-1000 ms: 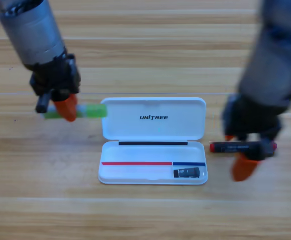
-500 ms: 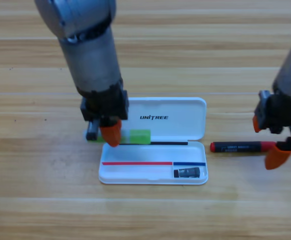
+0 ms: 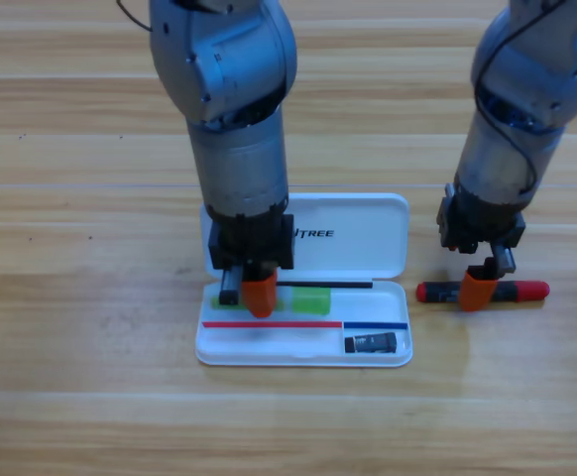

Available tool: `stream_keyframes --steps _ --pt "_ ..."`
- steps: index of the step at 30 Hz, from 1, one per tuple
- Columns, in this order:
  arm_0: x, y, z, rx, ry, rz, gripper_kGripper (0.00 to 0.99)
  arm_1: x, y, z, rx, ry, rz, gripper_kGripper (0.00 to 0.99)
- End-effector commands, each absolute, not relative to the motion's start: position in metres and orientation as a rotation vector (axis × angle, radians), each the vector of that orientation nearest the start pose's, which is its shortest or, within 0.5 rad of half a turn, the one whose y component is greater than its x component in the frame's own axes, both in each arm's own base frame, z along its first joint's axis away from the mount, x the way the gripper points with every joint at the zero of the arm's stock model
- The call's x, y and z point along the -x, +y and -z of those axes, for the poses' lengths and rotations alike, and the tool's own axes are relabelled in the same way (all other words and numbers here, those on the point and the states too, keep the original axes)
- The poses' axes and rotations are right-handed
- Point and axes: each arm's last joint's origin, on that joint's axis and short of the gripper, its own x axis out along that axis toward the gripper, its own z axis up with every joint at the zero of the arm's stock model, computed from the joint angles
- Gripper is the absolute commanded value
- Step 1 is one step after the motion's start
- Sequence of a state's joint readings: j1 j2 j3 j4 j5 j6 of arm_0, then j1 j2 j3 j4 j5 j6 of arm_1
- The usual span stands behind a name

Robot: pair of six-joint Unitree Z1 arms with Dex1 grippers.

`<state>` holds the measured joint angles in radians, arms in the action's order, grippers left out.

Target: Clean up eraser and pencils

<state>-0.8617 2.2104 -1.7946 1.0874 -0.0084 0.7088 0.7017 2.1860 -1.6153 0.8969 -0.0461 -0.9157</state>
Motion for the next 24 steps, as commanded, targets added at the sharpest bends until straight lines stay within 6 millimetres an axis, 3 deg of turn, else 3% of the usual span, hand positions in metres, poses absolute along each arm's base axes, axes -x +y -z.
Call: stream_keyframes --steps 1,3,6,8,11,18,24 --pt "-0.282 -0.346 -0.201 -1.191 1.210 1.233 0.000 -0.351 0.268 -0.162 1.287 1.168 -1.156 0.813" --pt "-0.282 -0.346 -0.199 -1.189 1.217 1.232 0.000 -0.352 0.267 -0.161 1.290 1.171 -1.154 0.804" --pt "-0.283 -0.347 -0.196 -1.185 1.223 1.235 0.000 -0.350 0.264 -0.161 1.298 1.191 -1.167 0.614" --pt "-0.283 -0.347 -0.194 -1.183 1.228 1.239 0.000 -0.348 0.263 -0.161 1.304 1.205 -1.180 0.402" --pt "-0.282 -0.347 -0.193 -1.178 1.232 1.245 0.000 -0.345 0.261 -0.160 1.306 1.210 -1.206 0.000" --pt "-0.282 -0.347 -0.189 -1.173 1.247 1.254 0.000 -0.343 0.260 -0.161 1.306 1.215 -1.208 0.000" --pt "-0.280 -0.346 -0.192 -1.166 1.247 1.258 0.000 -0.340 0.258 -0.174 1.281 1.203 -1.179 0.000"
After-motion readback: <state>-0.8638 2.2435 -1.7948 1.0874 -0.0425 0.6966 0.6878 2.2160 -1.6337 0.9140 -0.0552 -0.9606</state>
